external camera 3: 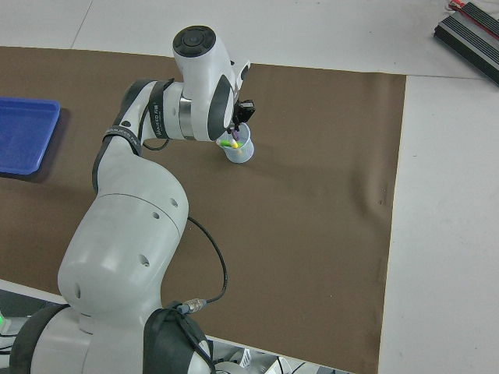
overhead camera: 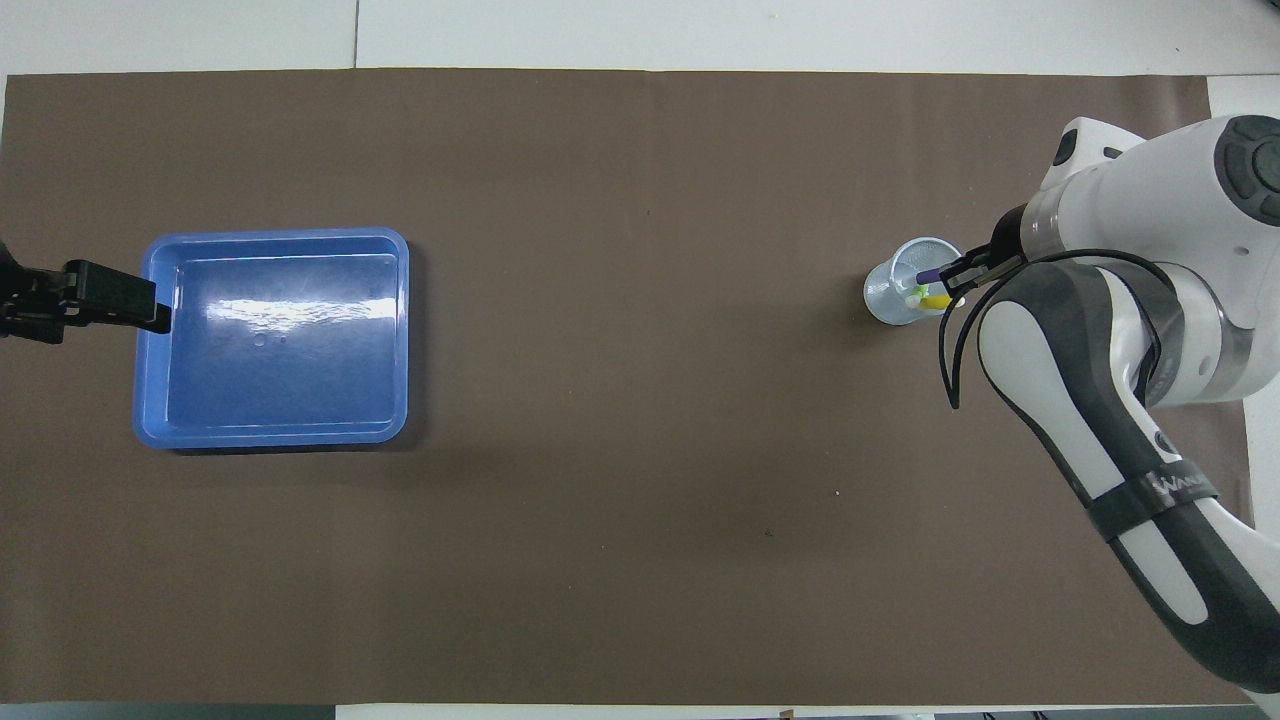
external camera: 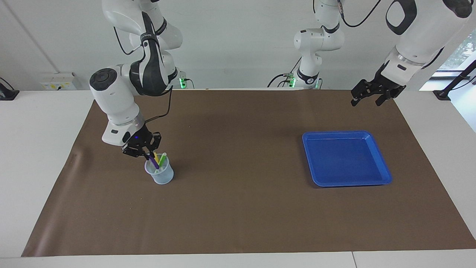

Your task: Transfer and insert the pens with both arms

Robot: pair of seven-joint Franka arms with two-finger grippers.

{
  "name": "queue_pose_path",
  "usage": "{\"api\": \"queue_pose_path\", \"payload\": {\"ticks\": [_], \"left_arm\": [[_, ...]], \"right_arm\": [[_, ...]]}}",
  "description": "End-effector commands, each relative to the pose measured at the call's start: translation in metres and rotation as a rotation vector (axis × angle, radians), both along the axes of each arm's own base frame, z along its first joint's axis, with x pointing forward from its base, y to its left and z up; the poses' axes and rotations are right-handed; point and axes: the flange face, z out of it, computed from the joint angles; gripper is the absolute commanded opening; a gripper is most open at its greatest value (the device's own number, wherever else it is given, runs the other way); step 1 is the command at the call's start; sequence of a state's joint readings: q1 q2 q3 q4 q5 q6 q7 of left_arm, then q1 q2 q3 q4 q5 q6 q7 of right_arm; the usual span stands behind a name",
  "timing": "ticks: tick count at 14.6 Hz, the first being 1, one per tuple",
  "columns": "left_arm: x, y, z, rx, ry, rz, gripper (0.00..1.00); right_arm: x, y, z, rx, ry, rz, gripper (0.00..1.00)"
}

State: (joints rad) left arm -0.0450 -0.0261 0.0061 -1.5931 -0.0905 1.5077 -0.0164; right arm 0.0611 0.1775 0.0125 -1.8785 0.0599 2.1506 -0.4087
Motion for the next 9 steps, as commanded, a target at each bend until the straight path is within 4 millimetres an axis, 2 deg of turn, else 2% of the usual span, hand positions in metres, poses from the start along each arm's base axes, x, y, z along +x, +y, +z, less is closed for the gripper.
{"api": "queue_pose_path", "payload": {"ticks": [1,2,3,5,9], "left_arm": [[-0.003,0.006,0.011,0.020,0.023,-0.031,1.00],[-0.005,0.003,0.013,0.020,0.023,-0.036,1.00],[-0.008,0.000,0.016,0.021,0.025,-0.041,1.00],[-0.009,0.000,0.014,0.021,0.029,-0.041,1.00],[-0.020,0.007,0.022,0.022,0.017,-0.029,1.00]], "right_arm": [[-0.010,0.001,0.004,0.000,-0.015,0.017,0.45],[-0.008,0.002,0.005,0.001,-0.015,0.018,0.84],[-0.006,0.002,0.010,0.003,-0.013,0.016,1.00],[0.002,0.002,0.035,0.004,-0.006,0.018,1.00],[0.005,-0.004,0.106,0.007,0.023,0.012,1.00]]}}
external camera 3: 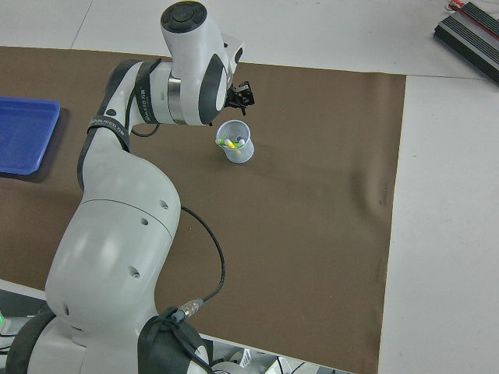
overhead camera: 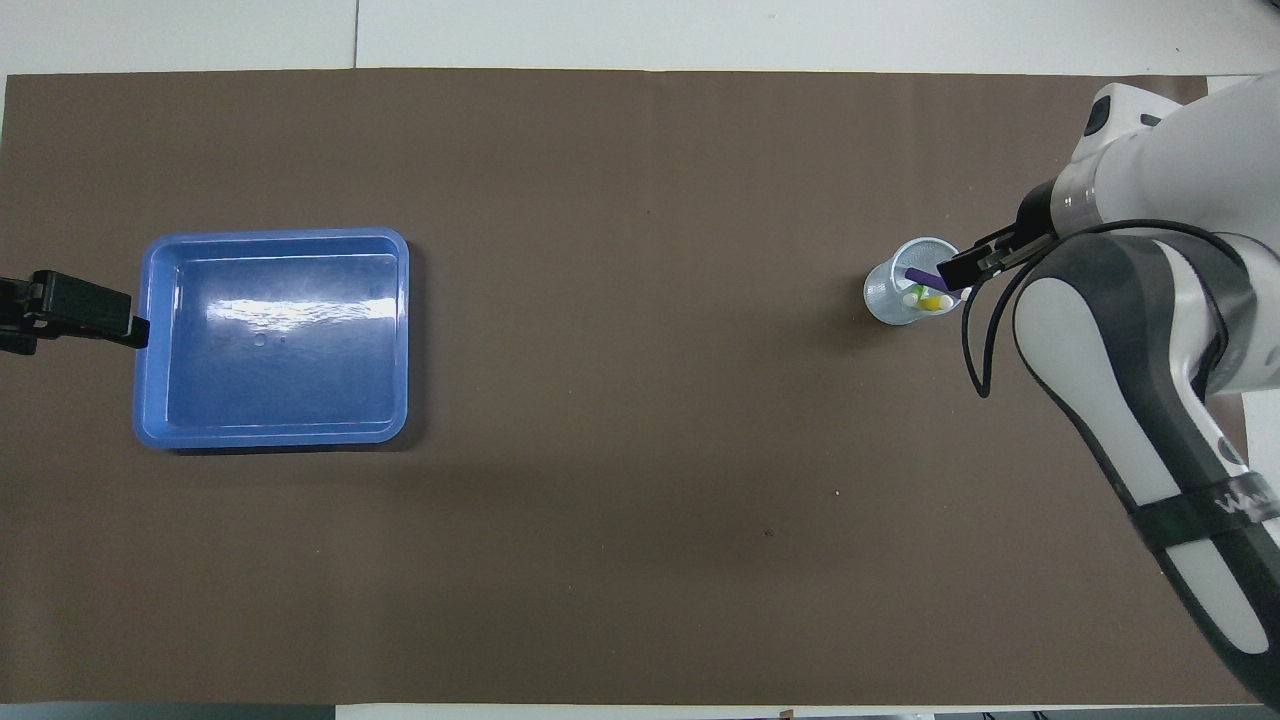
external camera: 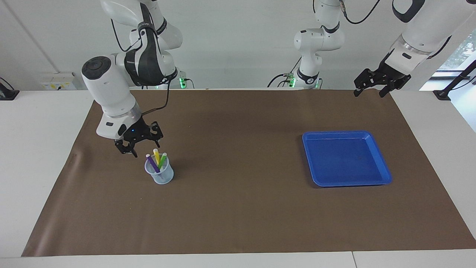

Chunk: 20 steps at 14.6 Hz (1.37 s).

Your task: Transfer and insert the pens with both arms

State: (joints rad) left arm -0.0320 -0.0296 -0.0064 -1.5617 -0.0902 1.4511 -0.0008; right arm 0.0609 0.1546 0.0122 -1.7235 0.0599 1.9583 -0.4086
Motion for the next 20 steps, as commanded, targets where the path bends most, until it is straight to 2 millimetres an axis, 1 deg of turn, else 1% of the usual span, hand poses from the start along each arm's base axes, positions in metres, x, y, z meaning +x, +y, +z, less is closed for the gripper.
{"api": "queue_pose_path", "payload": {"ticks": [1,3,4,5,7,9,11,13,14,15,16,17,18,20], "left_arm": [[-0.014,0.008,0.012,0.021,-0.005,-0.009,1.00],[-0.015,0.007,0.014,0.046,0.005,-0.019,1.00],[-0.015,0.002,0.015,0.059,0.001,-0.030,1.00],[-0.015,-0.003,0.016,0.059,-0.004,-0.038,1.00],[-0.019,-0.013,0.013,0.062,-0.013,-0.025,1.00],[-0.021,-0.014,0.008,0.063,-0.019,-0.018,1.00],[-0.021,-0.013,0.007,0.062,0.001,-0.019,1.00],[-0.018,-0.013,0.005,0.057,-0.003,-0.020,1.00],[-0.018,-0.012,0.005,0.052,0.000,-0.018,1.00],[-0.015,-0.013,0.011,0.050,-0.006,-0.020,1.00],[-0.014,-0.013,0.012,0.050,0.003,-0.020,1.00],[-0.014,-0.012,0.012,0.050,0.006,-0.021,1.00],[-0.014,-0.011,0.012,0.050,0.008,-0.019,1.00],[-0.013,-0.012,0.010,0.054,0.030,-0.022,1.00]], "right_arm": [[-0.001,-0.007,0.051,0.002,0.012,0.000,1.00],[-0.007,-0.014,0.085,-0.008,0.037,-0.004,1.00],[-0.011,-0.019,0.100,-0.013,0.056,-0.016,1.00],[-0.016,-0.030,0.115,-0.022,0.073,-0.050,1.00],[-0.024,-0.035,0.129,-0.070,0.109,-0.102,1.00],[-0.036,-0.047,0.137,-0.094,0.110,-0.128,1.00],[-0.042,-0.068,0.132,-0.092,0.127,-0.161,1.00],[-0.048,-0.083,0.133,-0.082,0.135,-0.186,1.00],[-0.049,-0.082,0.134,-0.075,0.129,-0.184,1.00],[-0.056,-0.076,0.143,-0.087,0.117,-0.186,1.00],[-0.066,-0.064,0.152,-0.094,0.115,-0.185,1.00],[-0.082,-0.068,0.166,-0.091,0.114,-0.224,1.00],[-0.089,-0.072,0.165,-0.095,0.126,-0.260,1.00],[-0.091,-0.075,0.155,-0.076,0.150,-0.350,1.00]]}}
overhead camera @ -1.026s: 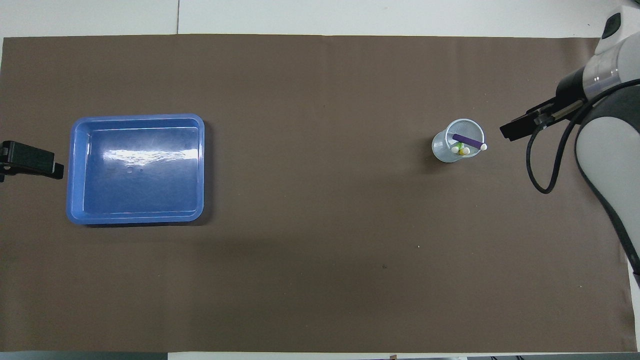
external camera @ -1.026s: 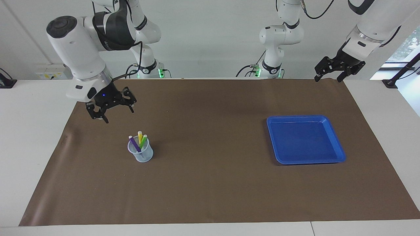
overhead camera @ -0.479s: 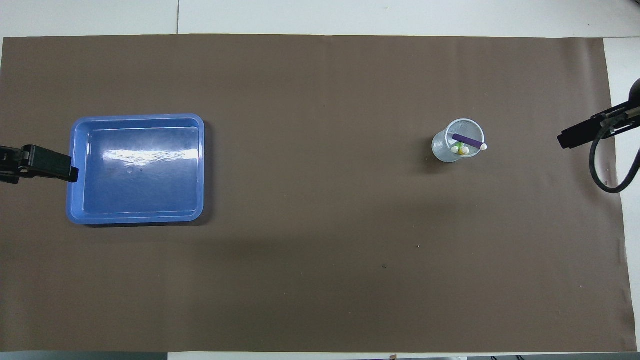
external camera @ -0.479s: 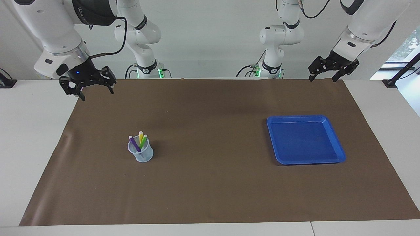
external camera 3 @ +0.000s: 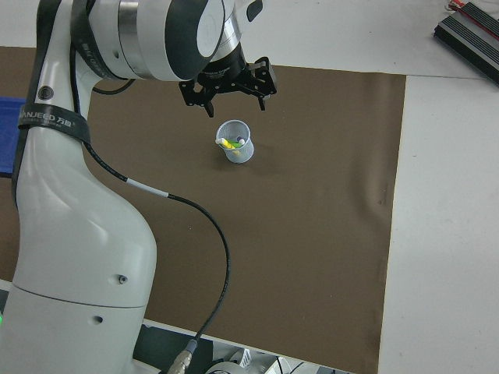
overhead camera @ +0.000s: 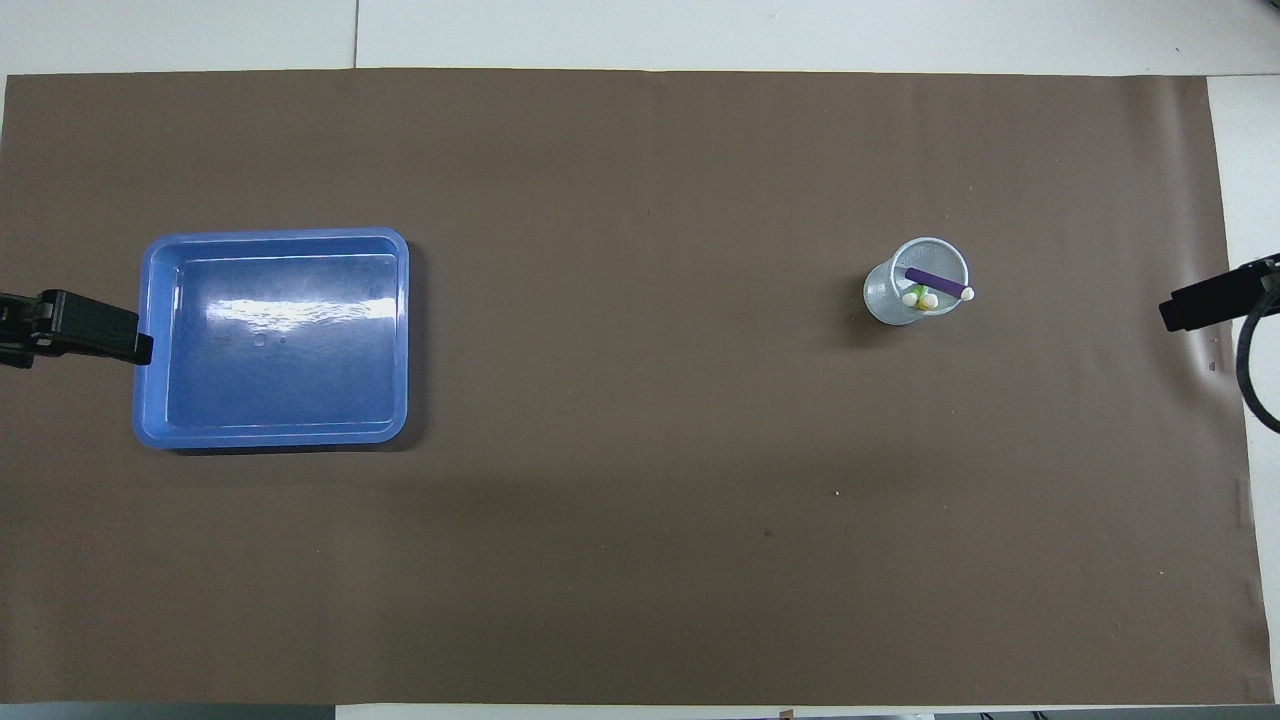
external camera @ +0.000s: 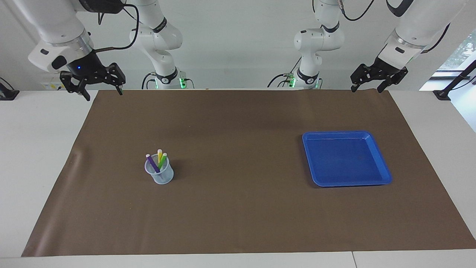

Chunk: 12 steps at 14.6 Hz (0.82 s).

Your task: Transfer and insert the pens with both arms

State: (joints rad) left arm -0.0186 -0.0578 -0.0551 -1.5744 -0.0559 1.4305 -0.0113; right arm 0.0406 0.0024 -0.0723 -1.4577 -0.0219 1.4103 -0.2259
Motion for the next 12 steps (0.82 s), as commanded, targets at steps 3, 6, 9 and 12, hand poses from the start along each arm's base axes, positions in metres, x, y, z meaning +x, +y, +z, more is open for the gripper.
{"api": "queue_pose_path", "payload": {"ticks": [3,6,9,12], "left_arm": [[0.009,0.004,-0.002,0.021,0.037,0.005,1.00],[0.009,0.004,0.002,0.023,0.024,0.004,1.00],[0.007,0.001,0.001,0.022,0.018,-0.002,1.00],[0.010,0.000,-0.003,0.022,0.000,-0.001,1.00]], "right_arm": [[-0.011,-0.010,-0.014,0.002,-0.026,-0.136,1.00],[-0.010,-0.016,-0.016,0.023,-0.029,-0.156,1.00],[-0.006,-0.017,-0.019,0.022,-0.049,-0.170,1.00],[-0.001,-0.022,-0.025,0.020,-0.030,-0.181,1.00]]}}
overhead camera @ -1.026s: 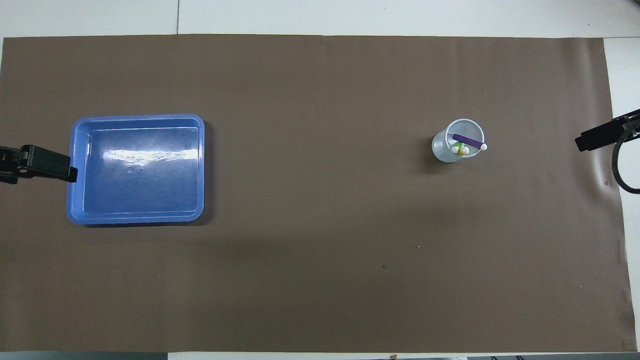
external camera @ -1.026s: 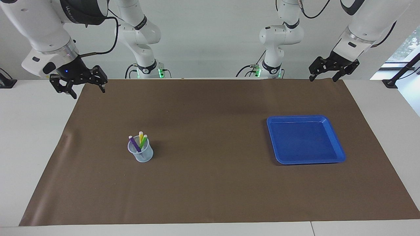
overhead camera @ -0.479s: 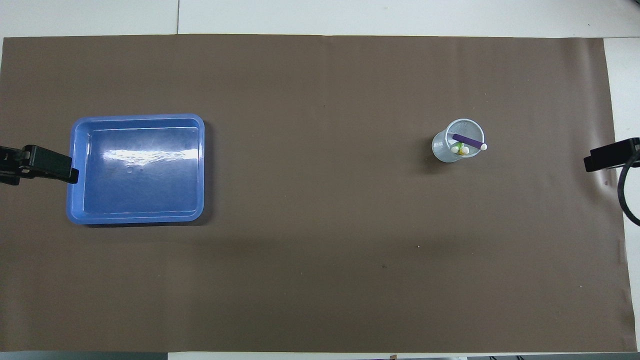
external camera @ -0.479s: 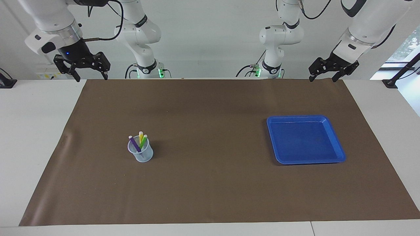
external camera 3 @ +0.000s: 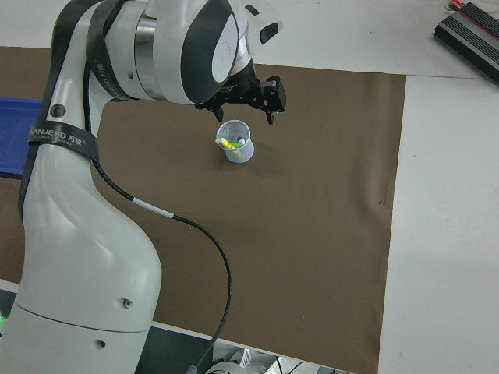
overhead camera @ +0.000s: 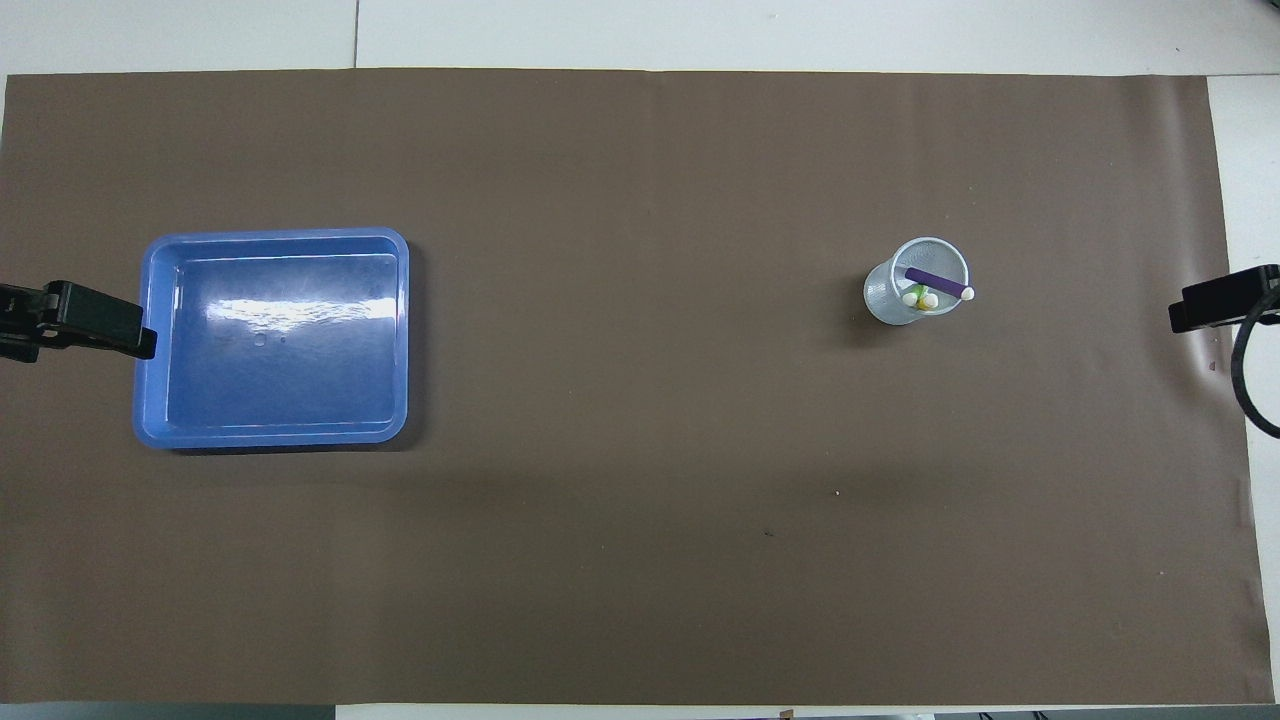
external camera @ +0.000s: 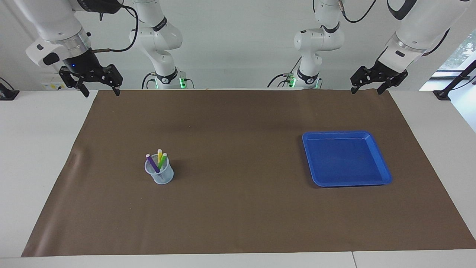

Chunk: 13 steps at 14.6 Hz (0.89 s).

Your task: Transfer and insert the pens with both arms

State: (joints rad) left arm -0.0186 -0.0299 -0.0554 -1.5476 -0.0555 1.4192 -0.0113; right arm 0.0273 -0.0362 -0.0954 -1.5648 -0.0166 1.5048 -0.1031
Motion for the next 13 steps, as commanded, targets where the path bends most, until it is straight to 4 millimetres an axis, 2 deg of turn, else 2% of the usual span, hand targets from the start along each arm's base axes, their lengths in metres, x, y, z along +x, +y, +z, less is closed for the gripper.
{"api": "queue_pose_path", "payload": {"ticks": [1,5,13], "left_arm": [[0.0014,0.0006,-0.0002,0.025,-0.007,0.000,1.00],[-0.0014,0.0007,-0.0009,0.026,-0.005,0.003,1.00],[-0.0009,0.0006,-0.0022,0.025,-0.010,0.003,1.00]], "right_arm": [[0.0012,0.0001,-0.0044,0.027,0.003,-0.020,1.00],[0.0004,0.0092,-0.0003,0.047,0.008,-0.007,1.00],[-0.0008,0.0066,0.0001,0.053,0.011,-0.006,1.00]]}}
